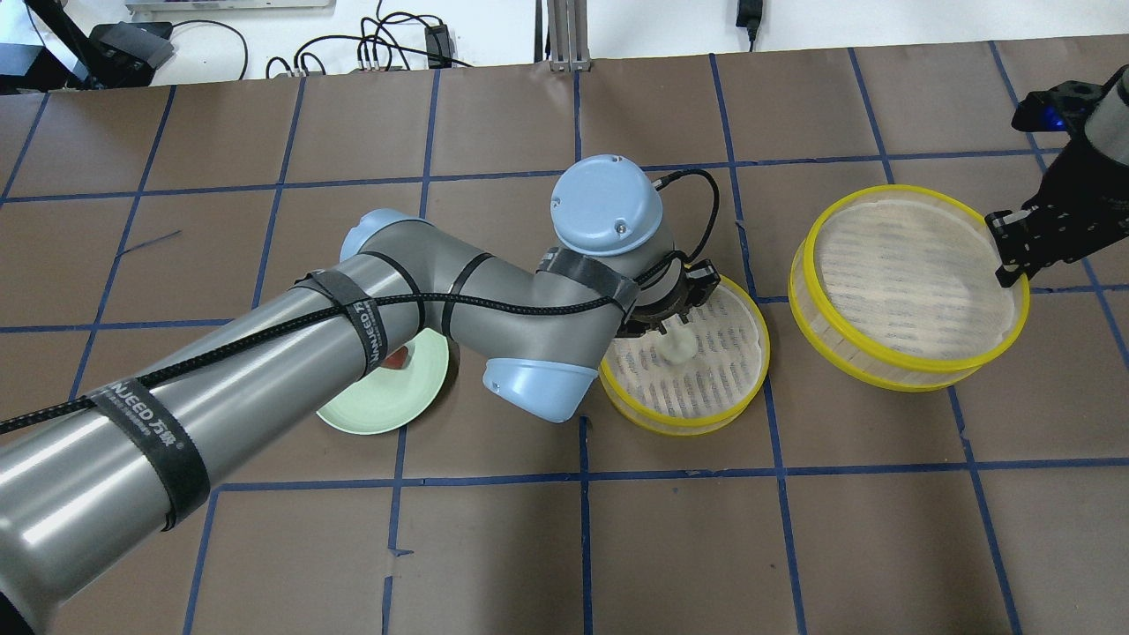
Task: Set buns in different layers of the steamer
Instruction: 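Place the white bun into the lower steamer tier with the left gripper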
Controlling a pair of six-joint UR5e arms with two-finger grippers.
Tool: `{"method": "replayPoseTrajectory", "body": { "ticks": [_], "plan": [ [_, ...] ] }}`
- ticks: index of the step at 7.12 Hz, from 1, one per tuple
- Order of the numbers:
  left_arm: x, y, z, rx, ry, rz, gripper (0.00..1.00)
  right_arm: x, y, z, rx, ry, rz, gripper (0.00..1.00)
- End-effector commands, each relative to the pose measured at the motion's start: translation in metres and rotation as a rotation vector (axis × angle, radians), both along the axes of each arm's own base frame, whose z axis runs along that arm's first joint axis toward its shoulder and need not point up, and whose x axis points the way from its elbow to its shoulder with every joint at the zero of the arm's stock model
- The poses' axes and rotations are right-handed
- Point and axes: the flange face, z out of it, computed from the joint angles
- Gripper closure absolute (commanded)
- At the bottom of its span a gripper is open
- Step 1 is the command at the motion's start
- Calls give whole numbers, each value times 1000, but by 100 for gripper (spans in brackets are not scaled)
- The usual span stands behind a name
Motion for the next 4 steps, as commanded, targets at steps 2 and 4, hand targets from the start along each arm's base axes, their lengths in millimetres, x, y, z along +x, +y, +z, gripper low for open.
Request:
{"method": "replayPoseTrajectory", "body": {
  "ticks": [2, 4],
  "plan": [
    [38, -18, 7, -163, -221, -337, 0, 20, -4, 5, -18, 2, 27, 97],
    [141, -57, 2, -128, -311, -461, 0, 113, -18, -11, -53, 34, 30, 97]
  ]
}}
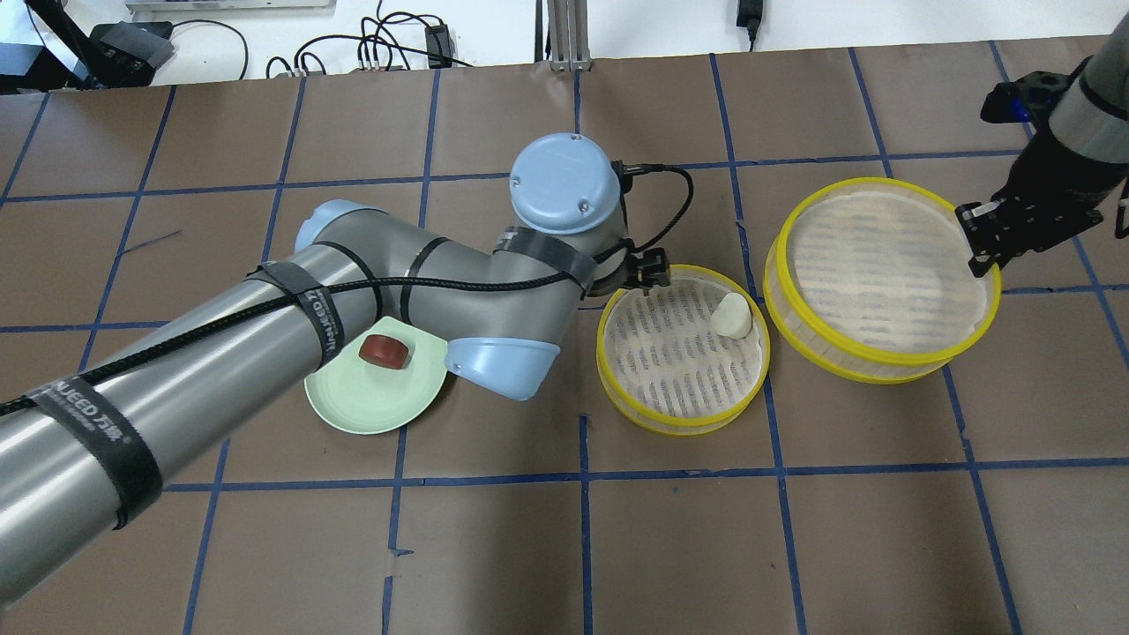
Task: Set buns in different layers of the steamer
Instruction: 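Place the white bun into the lower steamer tier with the left gripper, then restack the top tier with right gripper while left gripper returns to bowl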
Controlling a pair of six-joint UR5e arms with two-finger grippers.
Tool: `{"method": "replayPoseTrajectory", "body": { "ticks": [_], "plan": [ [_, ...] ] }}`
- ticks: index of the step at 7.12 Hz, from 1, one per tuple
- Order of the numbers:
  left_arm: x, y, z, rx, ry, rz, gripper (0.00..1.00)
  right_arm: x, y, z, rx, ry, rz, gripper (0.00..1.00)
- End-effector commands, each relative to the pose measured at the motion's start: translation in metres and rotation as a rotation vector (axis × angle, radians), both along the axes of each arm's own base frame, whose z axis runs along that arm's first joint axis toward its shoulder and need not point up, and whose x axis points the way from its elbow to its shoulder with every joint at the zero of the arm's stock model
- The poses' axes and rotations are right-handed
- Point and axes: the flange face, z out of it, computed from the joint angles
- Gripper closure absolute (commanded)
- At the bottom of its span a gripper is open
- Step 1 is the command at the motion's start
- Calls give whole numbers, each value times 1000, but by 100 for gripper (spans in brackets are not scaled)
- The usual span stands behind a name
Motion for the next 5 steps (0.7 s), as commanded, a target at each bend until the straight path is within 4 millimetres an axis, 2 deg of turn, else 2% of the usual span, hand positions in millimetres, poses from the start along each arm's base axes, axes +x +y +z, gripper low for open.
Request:
{"method": "replayPoseTrajectory", "body": {
  "ticks": [1, 2, 3, 4, 5],
  "plan": [
    [110, -19, -11, 52, -113, -139, 0, 115, -14, -30, -29, 21, -36, 97],
    [163, -15, -21, 93, -129, -173, 0, 156, -15, -46, -44, 29, -66, 97],
    [194, -6, -30, 120, -129, -170, 0, 179, -9, -67, -37, 29, -64, 97],
    [212, -8, -38, 138, -140, -161, 0, 190, -3, -78, -43, 35, -42, 97],
    [219, -9, -44, 155, -142, -174, 0, 188, -3, -79, -41, 40, -37, 97]
  ]
}}
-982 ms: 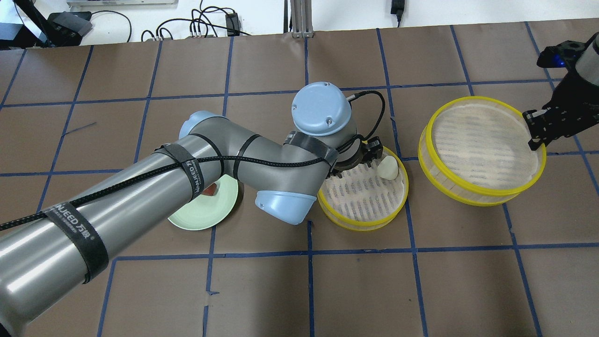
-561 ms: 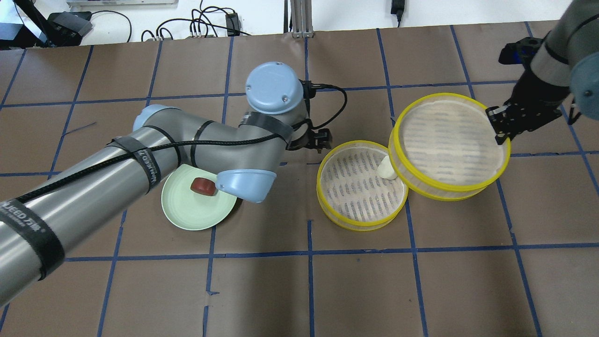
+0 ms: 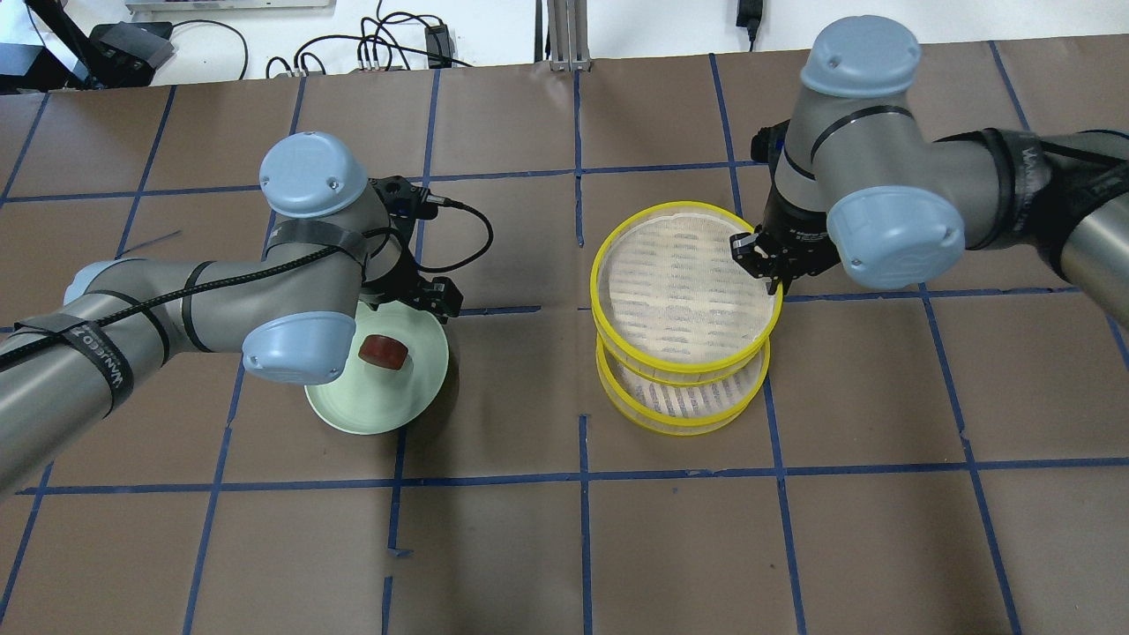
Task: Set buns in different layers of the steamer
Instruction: 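Restack the top tier with right gripper while left gripper returns to bowl, then grasp the brown bun in the green bowl with the left gripper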
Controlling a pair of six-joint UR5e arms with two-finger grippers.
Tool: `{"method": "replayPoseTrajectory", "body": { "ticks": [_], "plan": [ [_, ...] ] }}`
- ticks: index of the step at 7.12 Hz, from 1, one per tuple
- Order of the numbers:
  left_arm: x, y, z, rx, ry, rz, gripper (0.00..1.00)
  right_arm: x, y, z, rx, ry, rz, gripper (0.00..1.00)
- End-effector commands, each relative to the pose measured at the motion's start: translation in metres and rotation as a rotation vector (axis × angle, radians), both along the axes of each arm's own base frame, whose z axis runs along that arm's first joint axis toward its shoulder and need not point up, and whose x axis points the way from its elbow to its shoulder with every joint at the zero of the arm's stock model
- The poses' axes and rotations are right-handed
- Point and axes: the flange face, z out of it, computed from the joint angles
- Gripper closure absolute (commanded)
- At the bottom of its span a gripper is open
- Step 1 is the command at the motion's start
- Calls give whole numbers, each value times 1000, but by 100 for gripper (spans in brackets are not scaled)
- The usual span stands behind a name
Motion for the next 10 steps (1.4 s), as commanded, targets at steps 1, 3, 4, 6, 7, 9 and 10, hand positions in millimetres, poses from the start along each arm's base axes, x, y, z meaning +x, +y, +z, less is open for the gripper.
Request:
{"method": "replayPoseTrajectory", "body": {
  "ticks": [1, 3, 4, 6, 7, 9, 10],
  "plan": [
    [22, 7, -17, 47, -8, -3, 0, 7, 4, -9, 12, 10, 16, 97],
    [28, 18, -41, 96, 0, 10, 0, 5, 6, -12, 23, 23, 28, 97],
    [29, 16, -44, 101, -1, 12, 0, 2, 8, -9, 21, 49, 36, 97],
    [29, 14, -56, 115, -1, 12, 19, 2, 8, -10, 24, 49, 39, 97],
    [29, 13, -56, 113, -4, 12, 61, 1, 12, -12, 29, 49, 36, 96],
    [50, 6, -52, 102, 5, 56, 95, 1, 18, -20, 47, 50, 35, 96],
    [63, 4, -41, 77, 6, 65, 98, 1, 21, -22, 53, 52, 35, 96]
  ]
}}
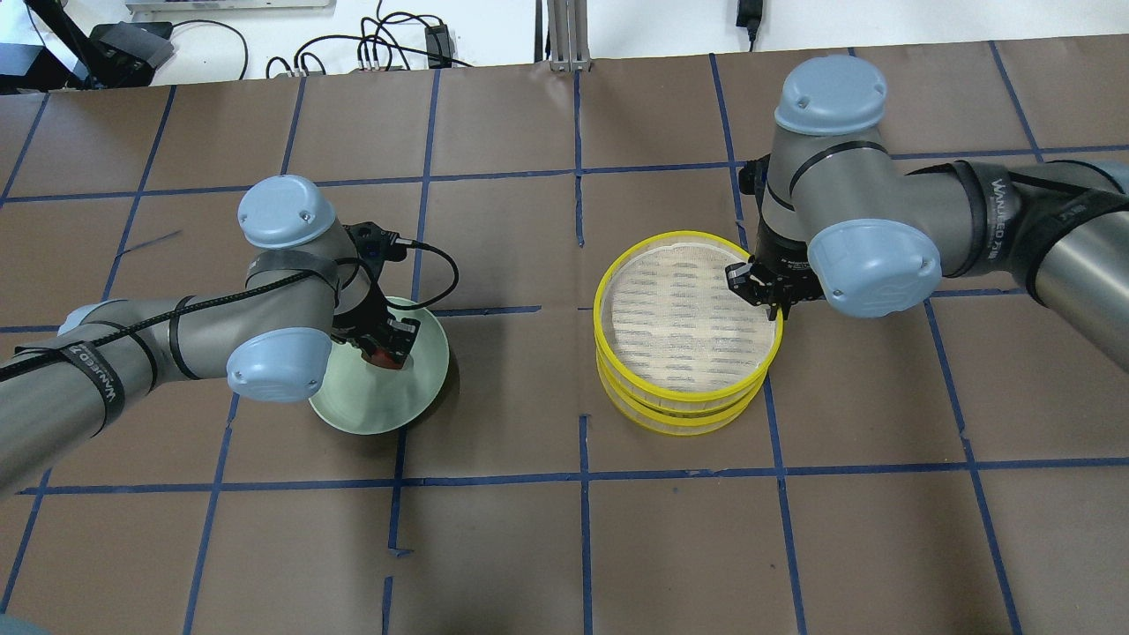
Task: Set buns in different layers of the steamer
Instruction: 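Grasp the brown bun in the green bowl with the left gripper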
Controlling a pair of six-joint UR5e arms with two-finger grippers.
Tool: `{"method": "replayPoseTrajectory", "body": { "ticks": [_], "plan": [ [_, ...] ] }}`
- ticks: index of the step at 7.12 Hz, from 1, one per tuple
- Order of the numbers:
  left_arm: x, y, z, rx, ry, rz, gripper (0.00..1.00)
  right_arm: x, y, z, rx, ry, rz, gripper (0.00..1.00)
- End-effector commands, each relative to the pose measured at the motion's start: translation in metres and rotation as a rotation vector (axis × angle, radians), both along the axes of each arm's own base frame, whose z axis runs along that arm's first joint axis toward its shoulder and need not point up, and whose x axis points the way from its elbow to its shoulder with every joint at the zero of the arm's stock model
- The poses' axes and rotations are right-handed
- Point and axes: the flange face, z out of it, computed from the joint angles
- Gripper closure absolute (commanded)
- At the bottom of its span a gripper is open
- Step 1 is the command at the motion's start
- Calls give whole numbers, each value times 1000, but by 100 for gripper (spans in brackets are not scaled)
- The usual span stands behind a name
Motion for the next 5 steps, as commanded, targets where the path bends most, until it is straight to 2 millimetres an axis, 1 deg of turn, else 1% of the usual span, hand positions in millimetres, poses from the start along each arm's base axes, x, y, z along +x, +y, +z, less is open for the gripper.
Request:
{"method": "replayPoseTrajectory", "body": {
  "ticks": [1, 2, 4, 5],
  "plan": [
    [18, -12, 32, -74, -4, 21, 98, 0, 5, -3, 8, 0, 1, 96],
    [17, -18, 58, -97, -8, 30, 98, 0, 6, 0, 2, 0, 2, 96],
    [-2, -21, 92, -61, 7, 91, 98, 0, 14, -5, 15, 2, 4, 96],
    [-30, -21, 108, -61, 40, 118, 98, -1, 13, -4, 14, 2, 4, 96]
  ]
}}
